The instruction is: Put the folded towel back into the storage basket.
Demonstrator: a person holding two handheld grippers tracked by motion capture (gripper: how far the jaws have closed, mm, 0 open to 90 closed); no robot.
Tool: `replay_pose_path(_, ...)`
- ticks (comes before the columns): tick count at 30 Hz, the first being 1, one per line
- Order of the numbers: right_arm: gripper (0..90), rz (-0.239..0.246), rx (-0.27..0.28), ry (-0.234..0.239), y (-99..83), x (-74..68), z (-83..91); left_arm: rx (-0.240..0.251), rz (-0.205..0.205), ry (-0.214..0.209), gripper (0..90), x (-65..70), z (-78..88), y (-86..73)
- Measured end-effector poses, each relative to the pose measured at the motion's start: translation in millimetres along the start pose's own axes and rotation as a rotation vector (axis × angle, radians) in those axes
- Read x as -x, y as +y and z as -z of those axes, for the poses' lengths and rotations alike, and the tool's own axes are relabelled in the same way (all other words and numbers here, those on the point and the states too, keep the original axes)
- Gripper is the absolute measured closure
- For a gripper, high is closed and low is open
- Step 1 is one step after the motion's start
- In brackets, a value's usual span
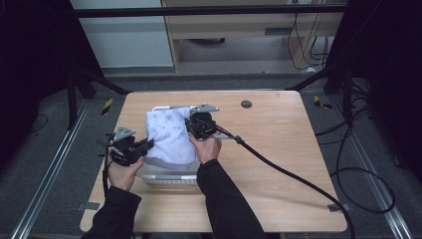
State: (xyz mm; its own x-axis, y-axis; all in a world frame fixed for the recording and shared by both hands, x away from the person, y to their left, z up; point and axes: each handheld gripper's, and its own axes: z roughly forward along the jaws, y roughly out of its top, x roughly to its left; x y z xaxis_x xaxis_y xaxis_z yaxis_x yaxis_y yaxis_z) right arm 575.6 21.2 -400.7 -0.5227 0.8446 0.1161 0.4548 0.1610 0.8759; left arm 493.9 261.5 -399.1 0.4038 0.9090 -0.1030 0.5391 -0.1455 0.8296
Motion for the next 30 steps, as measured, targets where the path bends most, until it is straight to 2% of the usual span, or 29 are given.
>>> replay_pose_path(8,76.2,0.001,-0.022,-0.014,-6.4,-0.2,-5.4,-0.029,0.002,-0.004,78.3,-3.0,-8.9,-6.9)
replay_pose_path(14,76.0,-0.028,-0.046,-0.018,-16.1,4.6,-9.9,-0.058,-0.001,-0.008,78.2,-4.4,-17.5,-10.7)
replay_pose_path(20,75.4,-0.031,-0.059,-0.028,-23.0,6.3,-14.8,-0.079,-0.009,-0.003,77.9,-5.8,-24.9,-12.6)
replay_pose_path(24,70.4,-0.03,-0.087,-0.031,-25.8,7.7,-18.4,-0.097,-0.002,0.015,73.5,-6.3,-29.2,-14.1)
replay_pose_path(27,64.7,-0.026,-0.114,-0.043,-28.4,10.9,-20.8,-0.074,0.011,0.034,71.1,-7.9,-26.5,-13.0)
replay_pose_path(30,60.2,-0.016,-0.095,-0.062,-29.1,13.8,-18.4,-0.048,0.02,0.037,68.6,-10.0,-21.0,-11.2)
